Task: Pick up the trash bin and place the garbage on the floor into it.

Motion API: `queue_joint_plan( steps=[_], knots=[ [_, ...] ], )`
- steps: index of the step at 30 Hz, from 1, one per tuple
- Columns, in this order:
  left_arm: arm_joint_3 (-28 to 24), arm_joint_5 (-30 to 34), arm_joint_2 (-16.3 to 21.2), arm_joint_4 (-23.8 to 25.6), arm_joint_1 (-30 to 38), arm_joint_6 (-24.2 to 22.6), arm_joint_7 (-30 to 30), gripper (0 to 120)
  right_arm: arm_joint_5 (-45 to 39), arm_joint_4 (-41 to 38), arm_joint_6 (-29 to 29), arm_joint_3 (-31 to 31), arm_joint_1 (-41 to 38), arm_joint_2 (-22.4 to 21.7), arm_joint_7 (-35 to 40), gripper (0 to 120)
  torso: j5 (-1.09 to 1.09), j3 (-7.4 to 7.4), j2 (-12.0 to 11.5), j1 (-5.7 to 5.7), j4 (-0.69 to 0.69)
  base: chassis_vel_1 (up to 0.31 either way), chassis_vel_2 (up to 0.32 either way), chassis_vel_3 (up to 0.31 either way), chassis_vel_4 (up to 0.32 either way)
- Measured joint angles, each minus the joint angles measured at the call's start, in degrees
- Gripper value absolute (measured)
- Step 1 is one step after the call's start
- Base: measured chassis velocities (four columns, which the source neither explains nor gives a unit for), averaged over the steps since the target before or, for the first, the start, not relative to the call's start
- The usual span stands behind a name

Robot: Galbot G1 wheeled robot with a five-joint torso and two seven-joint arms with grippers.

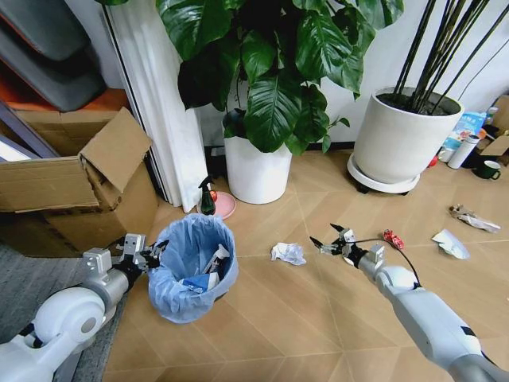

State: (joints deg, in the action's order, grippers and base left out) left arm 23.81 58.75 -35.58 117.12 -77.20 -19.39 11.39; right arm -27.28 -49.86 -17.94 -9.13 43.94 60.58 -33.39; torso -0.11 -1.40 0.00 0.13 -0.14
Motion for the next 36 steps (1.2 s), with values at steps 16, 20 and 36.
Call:
queue_joint_plan(
  steps=[16, 20, 36],
  knots=[
    [-0.7, 0.1, 0.4, -0.7, 1.1, 0.0, -0.3, 0, 6.7, 15.4, -1.1, -1.2, -7.2, 10.3, -2.8, 100, -0.01, -0.01, 0.0, 0.01, 0.0, 0.0, 0.0, 0.0, 0.0],
    [-0.8, 0.2, 0.5, -0.8, 1.3, 0.0, -0.3, 0, 7.9, 17.0, -0.8, -0.9, -8.1, 11.0, -1.5, 100, -0.01, -0.01, 0.0, 0.01, -0.03, 0.0, 0.0, 0.0, 0.0],
    [-0.5, 0.8, 0.6, -0.5, 2.0, 0.0, -0.1, 0, 8.5, 21.6, 1.4, 3.9, -10.8, 12.6, 4.7, 88, 0.0, -0.01, 0.0, 0.01, -0.01, 0.0, 0.0, 0.0, 0.0]
  ],
)
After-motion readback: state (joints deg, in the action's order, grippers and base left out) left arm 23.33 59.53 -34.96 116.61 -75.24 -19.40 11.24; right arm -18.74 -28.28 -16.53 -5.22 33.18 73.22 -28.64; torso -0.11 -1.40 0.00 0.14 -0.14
